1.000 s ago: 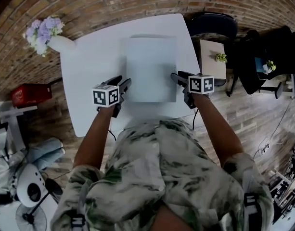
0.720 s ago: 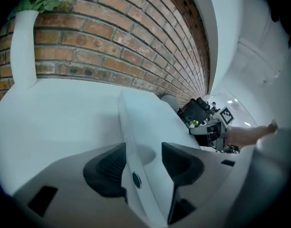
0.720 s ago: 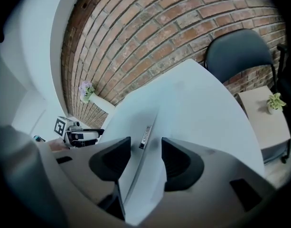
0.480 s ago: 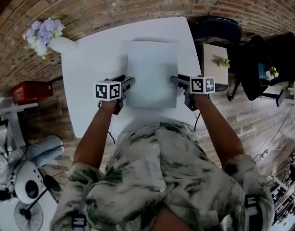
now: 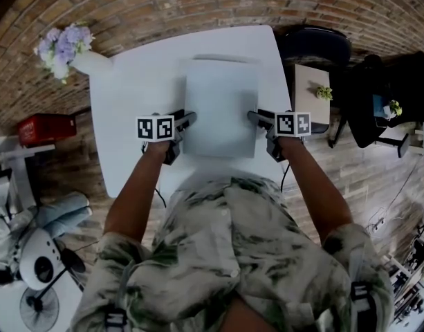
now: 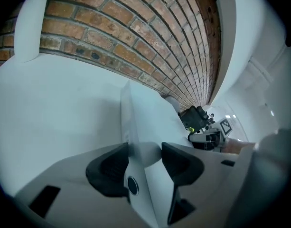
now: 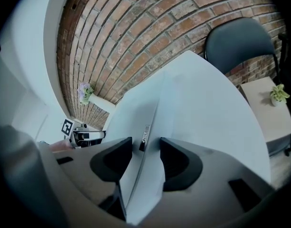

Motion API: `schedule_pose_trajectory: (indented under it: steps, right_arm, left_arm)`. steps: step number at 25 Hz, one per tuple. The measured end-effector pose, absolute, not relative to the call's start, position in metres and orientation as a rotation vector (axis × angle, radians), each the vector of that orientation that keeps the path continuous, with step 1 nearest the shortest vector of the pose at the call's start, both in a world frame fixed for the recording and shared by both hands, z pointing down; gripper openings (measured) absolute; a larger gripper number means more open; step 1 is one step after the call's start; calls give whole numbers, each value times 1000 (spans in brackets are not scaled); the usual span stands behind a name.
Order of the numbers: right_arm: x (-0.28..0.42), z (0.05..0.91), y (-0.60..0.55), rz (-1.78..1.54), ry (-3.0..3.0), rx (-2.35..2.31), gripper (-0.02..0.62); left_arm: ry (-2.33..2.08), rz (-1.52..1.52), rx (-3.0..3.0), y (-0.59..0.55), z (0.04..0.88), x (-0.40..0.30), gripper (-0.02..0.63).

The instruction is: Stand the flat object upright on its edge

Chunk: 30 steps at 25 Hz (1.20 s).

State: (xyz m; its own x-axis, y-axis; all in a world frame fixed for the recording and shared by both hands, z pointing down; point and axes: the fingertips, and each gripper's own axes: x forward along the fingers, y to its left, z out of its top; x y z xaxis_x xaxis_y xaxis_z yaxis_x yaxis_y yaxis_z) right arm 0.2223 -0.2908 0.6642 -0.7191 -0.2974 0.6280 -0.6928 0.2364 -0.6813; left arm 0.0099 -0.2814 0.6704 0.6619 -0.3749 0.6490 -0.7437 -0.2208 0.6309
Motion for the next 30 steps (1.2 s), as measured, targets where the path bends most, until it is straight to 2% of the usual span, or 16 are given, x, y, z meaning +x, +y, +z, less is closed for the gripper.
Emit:
schedule_pose_trajectory:
  steps: [14, 30]
  right_arm:
    - [218, 651, -288, 1462, -2149, 879, 187]
    - [191, 605, -304, 1240, -2297, 800, 183]
  left_arm:
    - [-925, 379, 1829, -276, 656, 5, 219]
    - [-1018, 352, 1918, -279, 612, -19, 219]
